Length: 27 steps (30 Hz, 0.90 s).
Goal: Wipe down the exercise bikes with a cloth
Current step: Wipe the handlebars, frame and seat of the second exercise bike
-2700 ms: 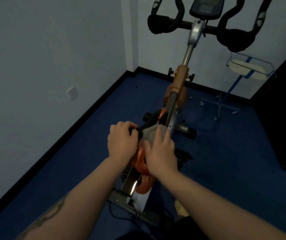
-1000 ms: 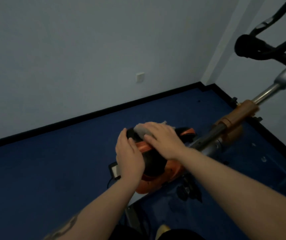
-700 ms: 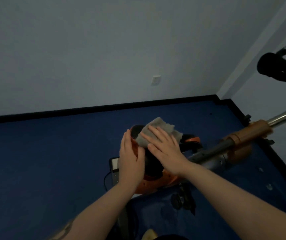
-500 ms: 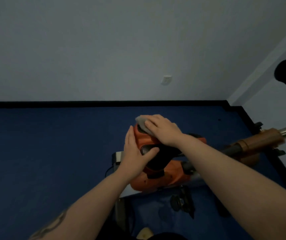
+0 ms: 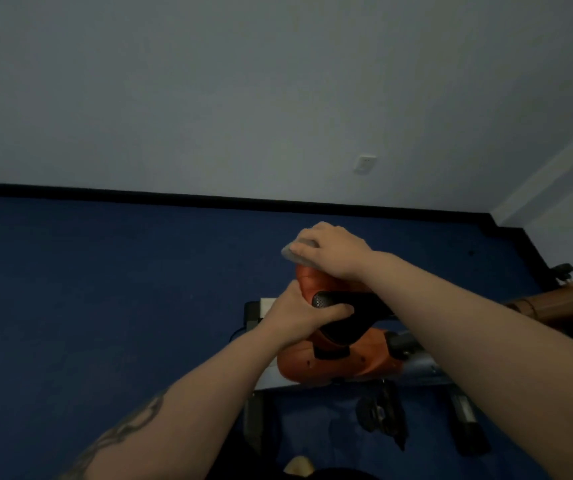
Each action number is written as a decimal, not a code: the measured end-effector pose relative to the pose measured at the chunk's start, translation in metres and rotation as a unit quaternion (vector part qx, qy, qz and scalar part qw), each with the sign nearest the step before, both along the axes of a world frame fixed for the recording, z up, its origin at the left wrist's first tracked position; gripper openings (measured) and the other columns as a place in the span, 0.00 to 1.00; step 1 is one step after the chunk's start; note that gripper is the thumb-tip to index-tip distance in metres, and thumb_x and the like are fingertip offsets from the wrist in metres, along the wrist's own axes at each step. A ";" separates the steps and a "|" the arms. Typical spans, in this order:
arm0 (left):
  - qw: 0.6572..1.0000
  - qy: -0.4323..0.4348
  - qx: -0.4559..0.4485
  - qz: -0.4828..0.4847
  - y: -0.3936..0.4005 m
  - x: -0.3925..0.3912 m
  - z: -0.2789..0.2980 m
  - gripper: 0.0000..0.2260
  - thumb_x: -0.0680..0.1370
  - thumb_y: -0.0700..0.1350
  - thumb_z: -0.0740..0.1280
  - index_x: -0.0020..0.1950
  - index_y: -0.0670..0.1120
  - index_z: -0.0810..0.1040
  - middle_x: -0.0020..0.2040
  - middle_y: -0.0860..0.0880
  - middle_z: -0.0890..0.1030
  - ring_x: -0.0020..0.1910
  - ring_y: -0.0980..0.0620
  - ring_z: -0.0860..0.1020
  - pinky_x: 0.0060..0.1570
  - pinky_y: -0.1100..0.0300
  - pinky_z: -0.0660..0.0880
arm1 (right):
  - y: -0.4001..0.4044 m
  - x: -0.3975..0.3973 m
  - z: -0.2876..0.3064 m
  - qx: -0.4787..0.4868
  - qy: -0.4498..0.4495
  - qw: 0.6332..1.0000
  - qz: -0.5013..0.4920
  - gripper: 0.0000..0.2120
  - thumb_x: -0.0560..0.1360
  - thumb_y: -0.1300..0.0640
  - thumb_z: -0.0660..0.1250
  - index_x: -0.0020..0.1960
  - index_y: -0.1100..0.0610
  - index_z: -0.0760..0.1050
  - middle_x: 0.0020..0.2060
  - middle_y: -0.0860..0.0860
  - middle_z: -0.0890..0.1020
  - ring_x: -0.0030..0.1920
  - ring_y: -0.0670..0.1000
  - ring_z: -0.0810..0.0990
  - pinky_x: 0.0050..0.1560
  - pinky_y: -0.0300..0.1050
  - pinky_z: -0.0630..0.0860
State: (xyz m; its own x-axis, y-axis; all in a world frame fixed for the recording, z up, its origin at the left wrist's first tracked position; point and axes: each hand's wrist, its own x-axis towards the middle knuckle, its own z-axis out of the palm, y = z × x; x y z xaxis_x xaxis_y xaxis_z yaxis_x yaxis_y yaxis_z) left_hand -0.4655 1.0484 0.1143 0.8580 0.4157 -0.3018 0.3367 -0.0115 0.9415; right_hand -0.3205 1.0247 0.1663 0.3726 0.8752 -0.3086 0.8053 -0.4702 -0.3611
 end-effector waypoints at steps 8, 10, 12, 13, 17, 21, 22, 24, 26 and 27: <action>1.000 -0.006 -0.015 -0.022 0.004 0.002 0.000 0.27 0.65 0.56 0.77 0.62 0.53 0.75 0.53 0.52 0.83 0.54 0.55 0.81 0.57 0.49 0.78 | 0.008 -0.001 -0.002 -0.002 -0.006 0.999 0.040 0.14 0.74 0.35 0.60 0.44 0.43 0.77 0.53 0.42 0.77 0.57 0.49 0.72 0.50 0.49 0.68; 0.998 -0.010 -0.046 -0.031 0.005 0.001 -0.001 0.26 0.64 0.56 0.78 0.60 0.53 0.77 0.52 0.52 0.84 0.53 0.54 0.82 0.58 0.48 0.78 | 0.023 0.008 0.000 -0.030 0.036 0.998 -0.041 0.17 0.75 0.35 0.59 0.44 0.47 0.78 0.46 0.45 0.79 0.52 0.51 0.76 0.48 0.48 0.71; 0.998 -0.017 -0.048 -0.031 0.004 -0.001 -0.001 0.23 0.64 0.55 0.78 0.57 0.56 0.78 0.51 0.53 0.84 0.52 0.55 0.82 0.58 0.50 0.78 | 0.019 0.012 -0.006 -0.008 0.039 0.996 -0.084 0.17 0.76 0.36 0.58 0.50 0.45 0.79 0.50 0.45 0.79 0.54 0.51 0.76 0.53 0.50 0.72; 0.998 -0.016 -0.046 -0.032 0.004 -0.001 -0.002 0.23 0.64 0.56 0.78 0.57 0.57 0.78 0.51 0.53 0.84 0.53 0.55 0.82 0.58 0.49 0.78 | 0.008 0.009 -0.012 0.029 0.019 0.996 -0.082 0.16 0.77 0.37 0.57 0.53 0.43 0.78 0.55 0.45 0.78 0.58 0.50 0.75 0.55 0.51 0.72; 0.999 0.022 -0.022 -0.041 0.006 0.002 -0.003 0.36 0.60 0.62 0.78 0.63 0.53 0.71 0.55 0.52 0.82 0.55 0.53 0.80 0.59 0.48 0.76 | -0.046 -0.001 -0.024 0.183 0.005 0.983 -0.027 0.19 0.77 0.35 0.53 0.66 0.36 0.68 0.65 0.39 0.70 0.65 0.46 0.68 0.56 0.51 0.67; 0.989 0.117 0.094 0.017 0.003 -0.005 0.007 0.56 0.50 0.73 0.72 0.71 0.59 0.51 0.68 0.53 0.67 0.64 0.51 0.71 0.65 0.47 0.71 | -0.068 0.032 -0.022 0.008 -0.042 0.971 -0.235 0.23 0.79 0.36 0.46 0.62 0.43 0.73 0.62 0.48 0.78 0.59 0.55 0.76 0.51 0.50 0.70; 0.987 0.100 0.125 0.017 0.004 -0.005 0.009 0.58 0.50 0.74 0.71 0.73 0.62 0.45 0.71 0.53 0.61 0.68 0.50 0.67 0.67 0.45 0.67 | -0.067 0.037 -0.020 -0.050 -0.056 0.961 -0.268 0.26 0.79 0.35 0.45 0.62 0.45 0.74 0.62 0.51 0.78 0.59 0.57 0.76 0.53 0.51 0.70; 0.983 0.056 0.177 -0.002 0.006 -0.002 0.011 0.60 0.54 0.72 0.72 0.75 0.63 0.38 0.75 0.55 0.52 0.73 0.50 0.59 0.70 0.43 0.63 | -0.052 0.027 -0.018 -0.072 -0.048 0.950 -0.301 0.28 0.77 0.34 0.43 0.62 0.44 0.74 0.63 0.52 0.77 0.60 0.59 0.75 0.58 0.55 0.70; 0.975 0.031 0.218 -0.029 0.007 0.001 0.011 0.60 0.57 0.70 0.72 0.77 0.58 0.38 0.77 0.57 0.47 0.76 0.51 0.53 0.73 0.46 0.59 | -0.031 -0.002 -0.024 0.010 -0.097 0.950 -0.297 0.23 0.78 0.38 0.46 0.62 0.44 0.72 0.62 0.52 0.76 0.60 0.58 0.74 0.58 0.56 0.68; 0.971 0.026 0.234 -0.035 0.008 0.001 0.011 0.60 0.58 0.70 0.71 0.78 0.55 0.39 0.78 0.57 0.46 0.76 0.52 0.51 0.74 0.47 0.56 | -0.024 -0.018 -0.028 0.068 -0.124 0.951 -0.273 0.20 0.78 0.40 0.48 0.63 0.43 0.71 0.62 0.50 0.76 0.61 0.56 0.73 0.57 0.56 0.66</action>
